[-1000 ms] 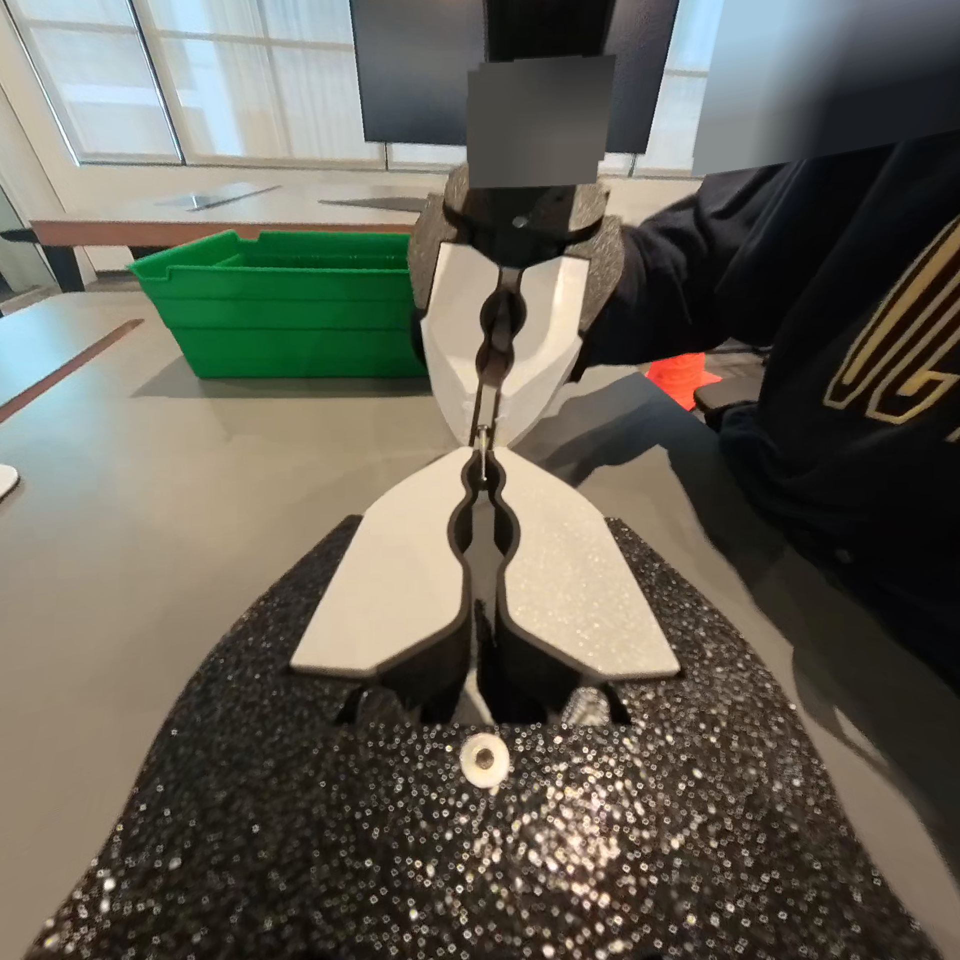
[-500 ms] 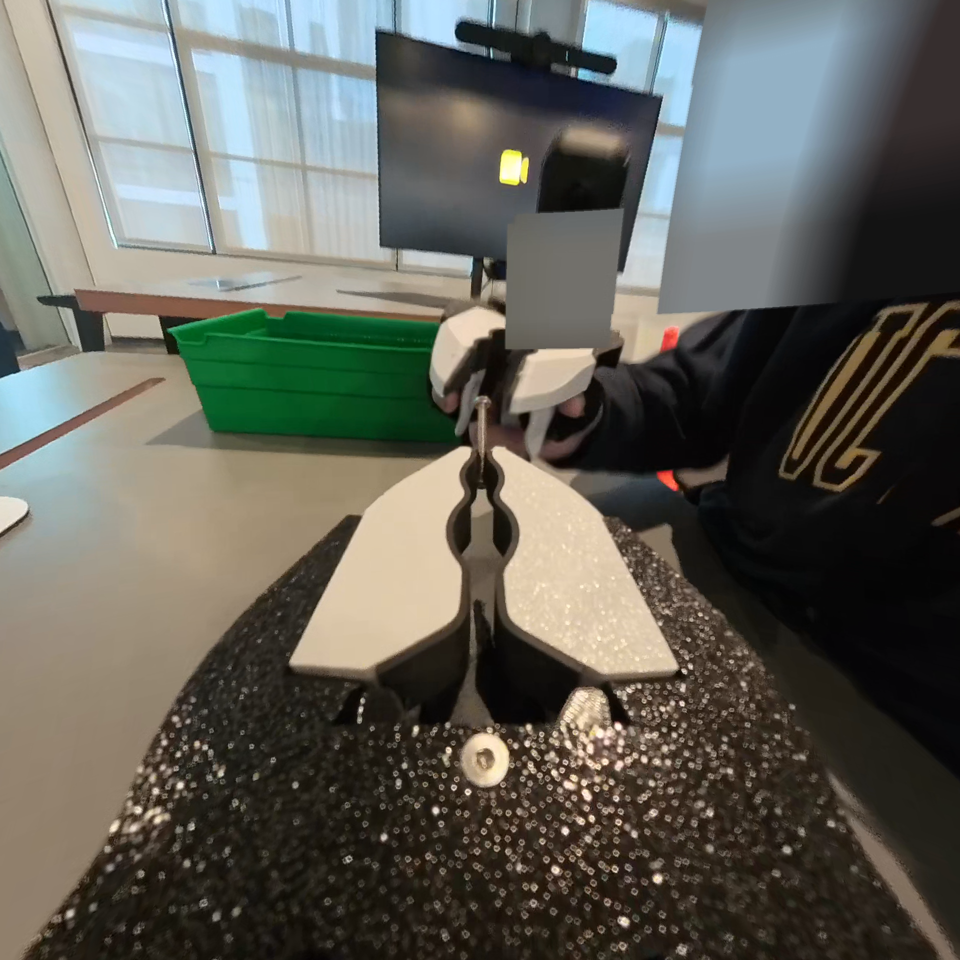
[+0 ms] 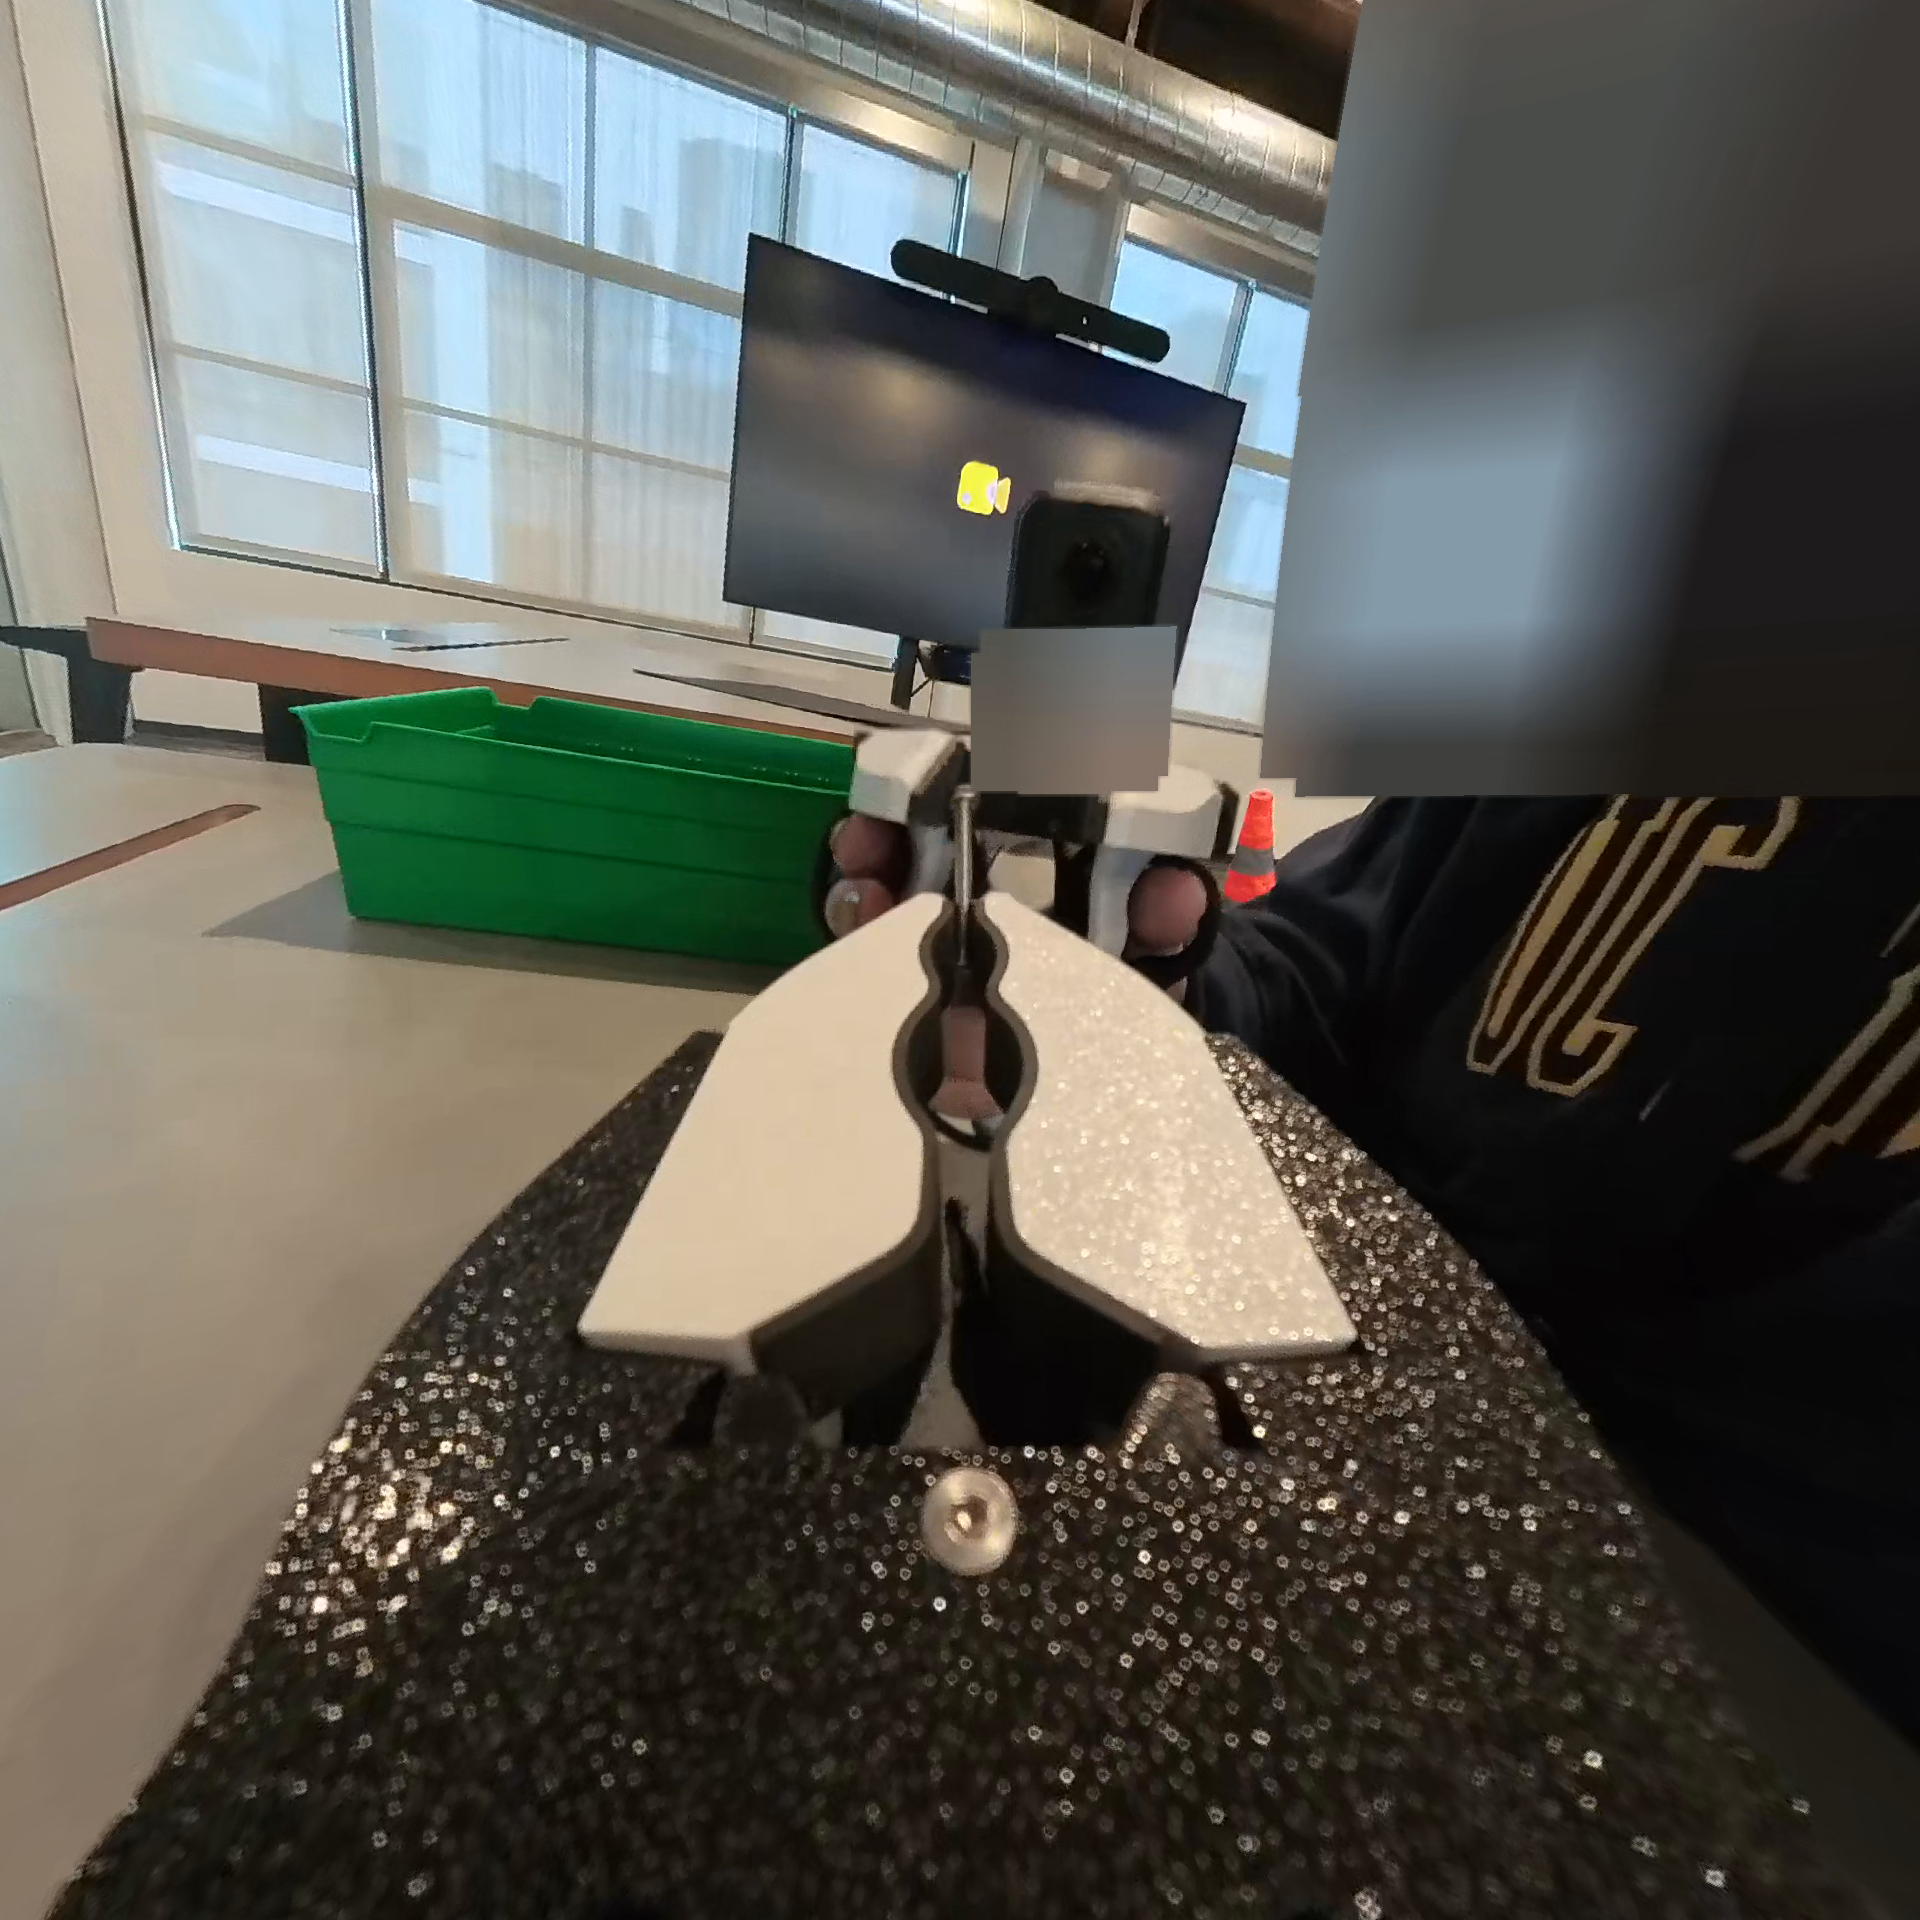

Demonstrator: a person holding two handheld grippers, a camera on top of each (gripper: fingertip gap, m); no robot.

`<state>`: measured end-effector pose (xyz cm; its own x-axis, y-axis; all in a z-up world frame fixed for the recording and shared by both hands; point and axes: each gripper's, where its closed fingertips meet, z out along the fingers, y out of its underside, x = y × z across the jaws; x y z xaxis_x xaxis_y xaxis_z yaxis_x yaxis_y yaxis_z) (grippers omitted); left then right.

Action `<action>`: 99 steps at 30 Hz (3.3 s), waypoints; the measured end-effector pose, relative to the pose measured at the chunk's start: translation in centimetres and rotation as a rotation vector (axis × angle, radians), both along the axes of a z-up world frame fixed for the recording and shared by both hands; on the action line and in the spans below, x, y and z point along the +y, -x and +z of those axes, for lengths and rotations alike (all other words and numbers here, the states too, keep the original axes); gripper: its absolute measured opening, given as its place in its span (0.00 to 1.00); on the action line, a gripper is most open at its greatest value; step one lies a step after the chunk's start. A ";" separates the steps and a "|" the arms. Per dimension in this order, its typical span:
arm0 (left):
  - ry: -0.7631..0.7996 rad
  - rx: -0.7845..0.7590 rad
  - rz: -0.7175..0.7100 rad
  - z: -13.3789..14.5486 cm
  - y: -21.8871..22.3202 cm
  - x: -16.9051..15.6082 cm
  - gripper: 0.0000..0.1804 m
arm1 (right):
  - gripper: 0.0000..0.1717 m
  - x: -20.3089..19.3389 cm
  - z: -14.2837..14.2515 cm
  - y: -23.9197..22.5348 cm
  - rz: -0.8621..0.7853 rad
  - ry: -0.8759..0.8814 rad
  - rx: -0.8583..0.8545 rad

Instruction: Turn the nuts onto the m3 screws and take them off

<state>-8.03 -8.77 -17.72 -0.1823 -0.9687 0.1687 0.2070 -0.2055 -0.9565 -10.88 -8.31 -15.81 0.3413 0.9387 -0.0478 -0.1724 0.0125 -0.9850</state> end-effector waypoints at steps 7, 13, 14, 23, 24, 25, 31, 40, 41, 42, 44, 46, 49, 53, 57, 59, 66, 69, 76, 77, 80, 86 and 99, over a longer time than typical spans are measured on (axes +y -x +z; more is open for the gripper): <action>0.025 -0.019 -0.010 0.1 0.2 0.2 0.01 | 0.12 0.4 0.4 -0.9 -0.031 -0.013 0.047; 0.029 -0.025 -0.004 0.2 0.3 0.3 0.01 | 0.16 -0.1 -0.1 -0.2 0.002 -0.020 0.008; 0.037 -0.037 0.003 0.3 0.5 0.5 0.01 | 0.11 -0.3 -0.3 -0.6 0.006 -0.020 0.010; 0.046 -0.017 -0.001 -0.1 0.1 0.4 0.01 | 0.19 0.3 0.2 0.5 -0.029 -0.053 0.039; 0.050 -0.025 0.007 0.0 0.4 0.6 0.01 | 0.19 0.1 0.0 0.3 -0.020 -0.043 0.038; 0.057 -0.038 0.015 0.1 0.7 0.8 0.01 | 0.18 0.0 -0.3 0.0 -0.019 -0.030 0.039; 0.066 -0.033 -0.015 0.0 0.1 0.4 0.01 | 0.21 0.7 0.2 -0.6 -0.036 -0.014 0.098; 0.092 -0.051 0.001 0.1 0.5 0.9 0.01 | 0.18 0.9 -0.1 -1.5 -0.023 0.014 0.151; 0.086 -0.039 -0.008 0.0 0.2 0.6 0.01 | 0.20 1.1 0.1 -1.2 -0.022 0.011 0.137; 0.081 -0.025 -0.014 -0.2 -0.1 0.4 0.01 | 0.22 1.1 0.2 -0.6 -0.003 0.003 0.126; 0.075 -0.013 -0.014 -0.3 -0.3 0.3 0.01 | 0.24 0.8 -0.1 0.4 0.027 0.008 0.100; 0.086 -0.031 0.001 -0.2 0.2 0.7 0.01 | 0.21 0.0 -0.8 0.3 0.062 0.025 0.085; 0.101 -0.046 0.022 0.0 0.8 1.3 0.01 | 0.15 0.1 -0.5 -1.4 0.035 0.031 0.152; 0.089 -0.021 -0.009 -0.3 -0.2 0.5 0.01 | 0.22 1.3 0.1 -0.2 0.020 0.013 0.114; 0.092 -0.030 0.000 -0.3 0.2 0.7 0.01 | 0.22 0.2 -0.7 0.3 0.076 0.035 0.108; 0.095 -0.032 0.021 -0.3 0.5 1.2 0.01 | 0.17 -0.1 -1.0 -0.7 0.081 0.047 0.131; 0.090 -0.011 0.000 -0.6 -0.2 0.7 0.01 | 0.23 0.7 -0.3 0.8 0.072 0.016 0.101; 0.096 -0.033 0.013 -0.3 0.5 1.1 0.01 | 0.18 -0.1 -1.3 -0.3 0.095 0.061 0.105; 0.096 -0.006 -0.010 -0.7 -0.2 0.8 0.01 | 0.23 1.5 -0.3 0.1 0.024 0.010 0.114; 0.099 -0.010 -0.008 -0.7 -0.1 0.8 0.01 | 0.22 1.0 -0.5 0.5 0.053 0.016 0.105; 0.107 -0.035 0.001 -0.4 0.5 1.1 0.01 | 0.15 0.0 -1.4 -0.6 0.098 0.053 0.111; 0.104 -0.010 -0.014 -0.8 -0.1 0.9 0.01 | 0.18 1.9 -0.3 -0.5 0.000 0.017 0.118; 0.107 -0.007 -0.032 -1.0 -0.6 0.6 0.01 | 0.15 1.4 -0.6 -0.2 0.025 -0.016 0.085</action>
<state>-7.40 -8.21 -18.70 -0.2140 -0.9389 0.2695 0.2055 -0.3129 -0.9273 -10.68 -6.87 -16.42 0.3130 0.9479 -0.0602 -0.2556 0.0231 -0.9665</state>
